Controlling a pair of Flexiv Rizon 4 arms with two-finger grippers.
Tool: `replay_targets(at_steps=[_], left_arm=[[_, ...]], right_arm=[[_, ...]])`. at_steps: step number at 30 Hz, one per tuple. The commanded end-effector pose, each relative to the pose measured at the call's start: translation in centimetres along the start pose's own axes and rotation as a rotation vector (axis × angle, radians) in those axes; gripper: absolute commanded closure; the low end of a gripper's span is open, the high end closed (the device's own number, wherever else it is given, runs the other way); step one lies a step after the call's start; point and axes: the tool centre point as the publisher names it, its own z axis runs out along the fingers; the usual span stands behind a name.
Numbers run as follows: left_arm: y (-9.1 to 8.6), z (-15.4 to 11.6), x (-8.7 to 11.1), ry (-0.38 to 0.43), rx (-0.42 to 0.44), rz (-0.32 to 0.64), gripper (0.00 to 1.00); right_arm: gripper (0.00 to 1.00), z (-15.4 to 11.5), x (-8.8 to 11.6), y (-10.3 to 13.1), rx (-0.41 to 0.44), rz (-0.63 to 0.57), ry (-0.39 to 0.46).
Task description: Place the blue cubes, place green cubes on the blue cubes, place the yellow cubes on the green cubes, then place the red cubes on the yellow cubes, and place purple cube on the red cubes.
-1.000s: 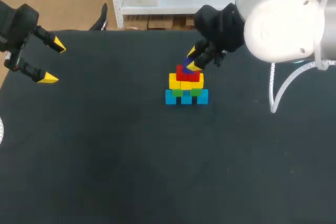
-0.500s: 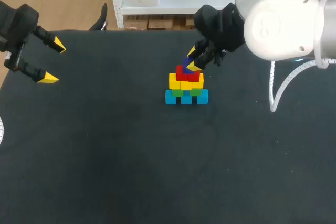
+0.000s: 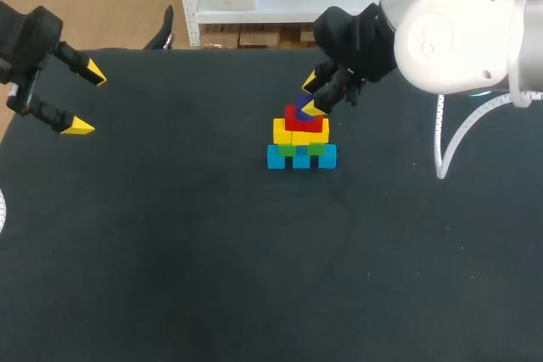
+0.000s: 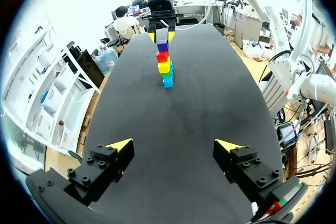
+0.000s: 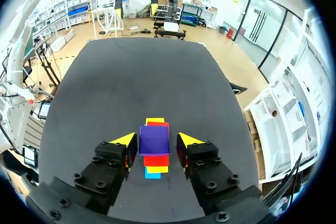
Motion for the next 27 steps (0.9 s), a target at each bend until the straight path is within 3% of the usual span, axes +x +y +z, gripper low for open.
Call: replay_targets(at_steps=[1, 24, 25, 27], left_arm=[[0.03, 0.03, 0.02, 0.001, -0.001, 0.001, 0.0], [0.03, 0.03, 0.02, 0.001, -0.001, 0.001, 0.0], [0.03, 0.03, 0.02, 0.001, -0.001, 0.001, 0.0], [0.03, 0.03, 0.02, 0.001, -0.001, 0.001, 0.0]], right_arm=[[0.52, 0.28, 0.15, -0.22, -0.005, -0.001, 0.002], [0.51, 0.25, -0.11, -0.77, -0.025, -0.026, -0.004], [0.49, 0.14, -0.16, -0.71, -0.027, -0.028, -0.005], [0.18, -0.17, -0.18, -0.52, -0.033, -0.032, -0.014]])
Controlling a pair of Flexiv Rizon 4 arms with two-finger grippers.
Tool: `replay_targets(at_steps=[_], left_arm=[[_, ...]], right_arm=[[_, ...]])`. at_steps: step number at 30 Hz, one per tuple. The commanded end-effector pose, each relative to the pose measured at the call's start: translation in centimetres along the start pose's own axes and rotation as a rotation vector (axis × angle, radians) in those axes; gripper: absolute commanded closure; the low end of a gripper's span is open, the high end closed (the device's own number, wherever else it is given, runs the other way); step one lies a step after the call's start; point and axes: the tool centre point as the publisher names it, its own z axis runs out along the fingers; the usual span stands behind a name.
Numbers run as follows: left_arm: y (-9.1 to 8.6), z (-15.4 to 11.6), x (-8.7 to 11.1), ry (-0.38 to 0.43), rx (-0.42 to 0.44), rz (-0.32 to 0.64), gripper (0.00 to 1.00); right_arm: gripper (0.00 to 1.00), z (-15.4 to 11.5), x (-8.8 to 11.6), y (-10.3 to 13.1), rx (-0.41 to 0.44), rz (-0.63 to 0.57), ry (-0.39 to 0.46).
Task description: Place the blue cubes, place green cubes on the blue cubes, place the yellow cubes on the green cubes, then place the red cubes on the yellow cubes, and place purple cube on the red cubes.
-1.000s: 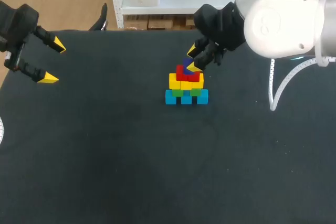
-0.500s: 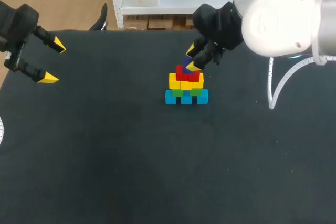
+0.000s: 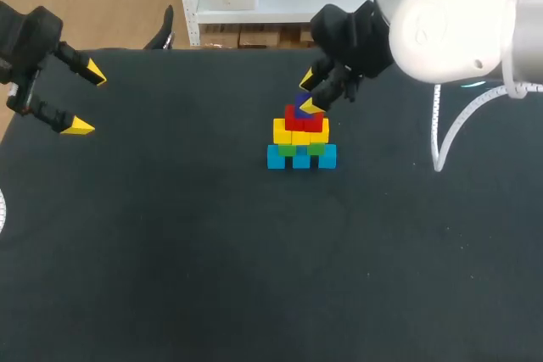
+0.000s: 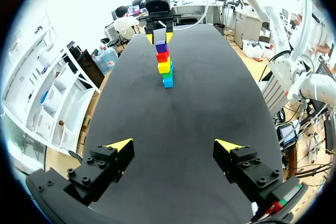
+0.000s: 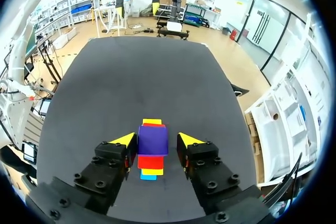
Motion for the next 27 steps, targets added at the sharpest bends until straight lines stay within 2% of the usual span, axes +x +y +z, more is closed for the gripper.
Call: replay_targets(at_steps=[1, 2, 6, 9, 15, 19, 27], left_arm=[[0.0, 0.0, 0.0, 0.001, -0.001, 0.001, 0.0], [0.0, 0.0, 0.0, 0.001, -0.001, 0.001, 0.0], [0.0, 0.0, 0.0, 0.001, -0.001, 0.001, 0.0], [0.0, 0.0, 0.0, 0.001, -0.001, 0.001, 0.0], [0.0, 0.0, 0.0, 0.001, -0.001, 0.001, 0.0], [0.0, 0.0, 0.0, 0.001, -0.001, 0.001, 0.0], [0.0, 0.0, 0.0, 0.001, -0.001, 0.001, 0.0]], right_arm=[[0.06, -0.7, 0.1, 0.2, -0.012, -0.003, -0.021], [0.0, -1.0, 0.1, 0.4, -0.014, -0.002, -0.028], [0.0, -2.3, 0.4, 0.9, -0.008, 0.001, -0.061], [0.0, -3.6, 1.4, 1.2, 0.0, 0.012, -0.103], [0.0, -5.7, 4.8, 1.3, -0.006, 0.034, -0.252], [0.0, -7.3, 7.3, 1.7, 0.03, 0.036, -0.342], [0.0, -9.9, 10.4, 2.4, 0.068, 0.003, -0.345]])
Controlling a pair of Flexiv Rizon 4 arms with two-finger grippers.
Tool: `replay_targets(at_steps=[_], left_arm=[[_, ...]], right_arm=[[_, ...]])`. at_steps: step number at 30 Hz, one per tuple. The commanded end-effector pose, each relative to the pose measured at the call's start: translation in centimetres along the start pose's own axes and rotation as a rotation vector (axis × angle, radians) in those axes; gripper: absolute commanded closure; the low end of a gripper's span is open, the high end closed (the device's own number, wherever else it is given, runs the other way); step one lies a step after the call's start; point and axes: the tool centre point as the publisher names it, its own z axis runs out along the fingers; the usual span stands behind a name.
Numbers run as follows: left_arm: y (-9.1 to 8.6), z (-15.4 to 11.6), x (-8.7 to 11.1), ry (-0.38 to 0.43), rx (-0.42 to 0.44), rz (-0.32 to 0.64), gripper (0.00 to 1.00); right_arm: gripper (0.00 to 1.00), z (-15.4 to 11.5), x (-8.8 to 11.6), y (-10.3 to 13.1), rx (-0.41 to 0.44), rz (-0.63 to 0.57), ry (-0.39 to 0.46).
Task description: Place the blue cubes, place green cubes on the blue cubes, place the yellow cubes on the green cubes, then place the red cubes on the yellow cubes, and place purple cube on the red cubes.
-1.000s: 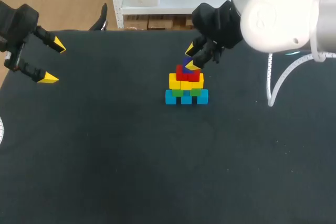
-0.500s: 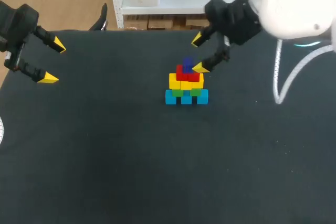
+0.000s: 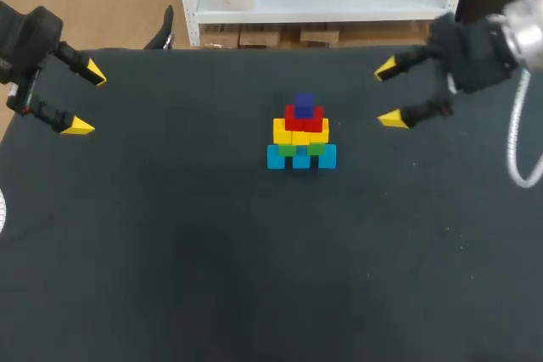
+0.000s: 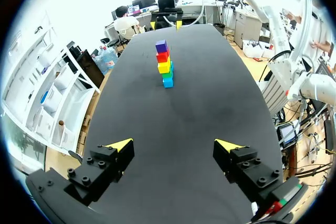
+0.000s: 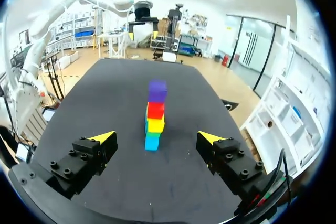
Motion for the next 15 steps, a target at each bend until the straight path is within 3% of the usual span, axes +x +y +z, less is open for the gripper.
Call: replay_targets(at_steps=[1, 15], left_arm=[[0.0, 0.0, 0.0, 0.001, -0.001, 0.001, 0.0], [0.0, 0.0, 0.0, 0.001, -0.001, 0.001, 0.0]], right_arm=[[0.0, -2.6, 1.2, 1.2, 0.023, -0.001, -0.051], [0.0, -6.3, 5.1, 1.6, -0.079, -0.094, -0.082]])
